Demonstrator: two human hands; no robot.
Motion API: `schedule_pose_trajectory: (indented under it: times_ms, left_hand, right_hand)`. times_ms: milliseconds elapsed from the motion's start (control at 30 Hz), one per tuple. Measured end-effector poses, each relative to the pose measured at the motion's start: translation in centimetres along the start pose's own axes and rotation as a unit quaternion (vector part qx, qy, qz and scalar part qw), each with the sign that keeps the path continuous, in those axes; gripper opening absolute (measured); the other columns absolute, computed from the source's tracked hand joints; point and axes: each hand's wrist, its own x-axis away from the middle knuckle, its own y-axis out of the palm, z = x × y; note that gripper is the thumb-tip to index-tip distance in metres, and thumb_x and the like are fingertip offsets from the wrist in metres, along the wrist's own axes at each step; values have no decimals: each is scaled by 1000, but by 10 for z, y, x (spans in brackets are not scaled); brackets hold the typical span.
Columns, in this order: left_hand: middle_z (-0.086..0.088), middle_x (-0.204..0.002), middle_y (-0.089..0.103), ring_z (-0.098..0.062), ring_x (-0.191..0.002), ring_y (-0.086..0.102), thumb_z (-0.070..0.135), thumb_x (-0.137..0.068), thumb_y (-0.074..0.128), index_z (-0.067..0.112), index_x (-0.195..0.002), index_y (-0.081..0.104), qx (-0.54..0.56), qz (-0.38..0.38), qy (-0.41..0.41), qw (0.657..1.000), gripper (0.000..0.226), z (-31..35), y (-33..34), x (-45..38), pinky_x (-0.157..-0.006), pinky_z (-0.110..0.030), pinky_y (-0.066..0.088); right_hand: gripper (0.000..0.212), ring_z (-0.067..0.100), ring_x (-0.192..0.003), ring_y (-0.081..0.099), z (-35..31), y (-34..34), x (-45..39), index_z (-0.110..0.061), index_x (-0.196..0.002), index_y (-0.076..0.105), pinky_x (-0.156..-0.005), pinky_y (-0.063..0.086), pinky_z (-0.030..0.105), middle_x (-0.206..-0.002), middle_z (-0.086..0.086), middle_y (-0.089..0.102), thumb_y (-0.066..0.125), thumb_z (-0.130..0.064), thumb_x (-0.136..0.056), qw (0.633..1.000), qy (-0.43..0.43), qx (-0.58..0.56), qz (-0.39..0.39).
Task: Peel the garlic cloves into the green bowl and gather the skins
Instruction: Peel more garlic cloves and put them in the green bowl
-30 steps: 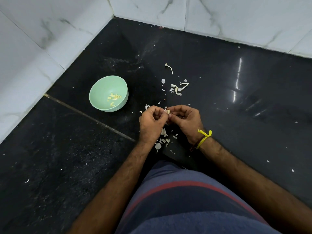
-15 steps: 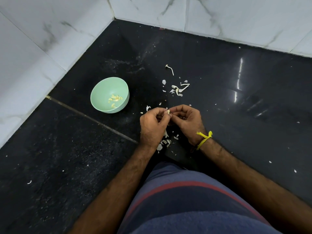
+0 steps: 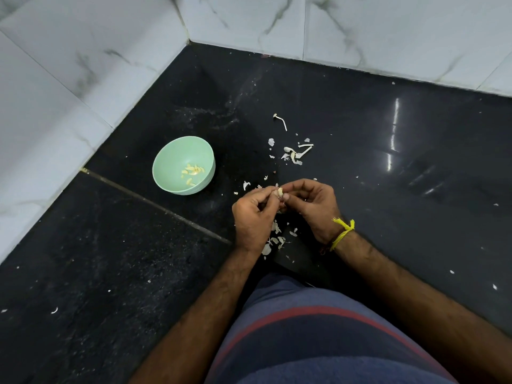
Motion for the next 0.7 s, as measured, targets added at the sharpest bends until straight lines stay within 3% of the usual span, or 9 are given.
schedule_pose_trajectory:
  times_ms: [200, 433, 633, 700]
  left_hand:
    - [9, -74, 75, -8, -66, 72, 11, -93, 70, 21, -88, 77, -21, -26, -10, 999, 13, 6, -5, -4, -66, -27, 60]
    - [0, -72, 74, -27, -67, 72, 8, -89, 71, 16, -89, 77, -21, -42, -27, 999, 9, 0, -9, -6, -68, -47, 63]
    - [1, -72, 74, -23, -66, 72, 9, -87, 73, 17, -89, 77, -22, -34, -18, 999, 9, -1, -8, -4, -67, -40, 63]
    - [3, -70, 73, -13, -63, 70, 7, -86, 73, 14, -88, 78, -20, -24, -14, 999, 9, -1, -7, -3, -64, -30, 60]
  right_hand:
    - [9, 23, -76, 71, -4, -2, -2, -1, -95, 74, -75, 61, 38, -85, 13, 75, 68, 1, -88, 991, -42, 125, 16]
    - [11, 16, -73, 69, -10, -7, -3, -5, -97, 74, -67, 58, 26, -83, 3, 73, 68, -2, -89, 964, -90, 250, -13]
    - [10, 9, -71, 69, -10, -8, -7, -7, -93, 76, -65, 54, 21, -81, 0, 74, 69, -4, -87, 946, -124, 297, -20]
    - [10, 8, -73, 69, -10, -7, -7, -8, -93, 76, -66, 54, 20, -83, -1, 74, 70, -4, -86, 941, -133, 309, -17]
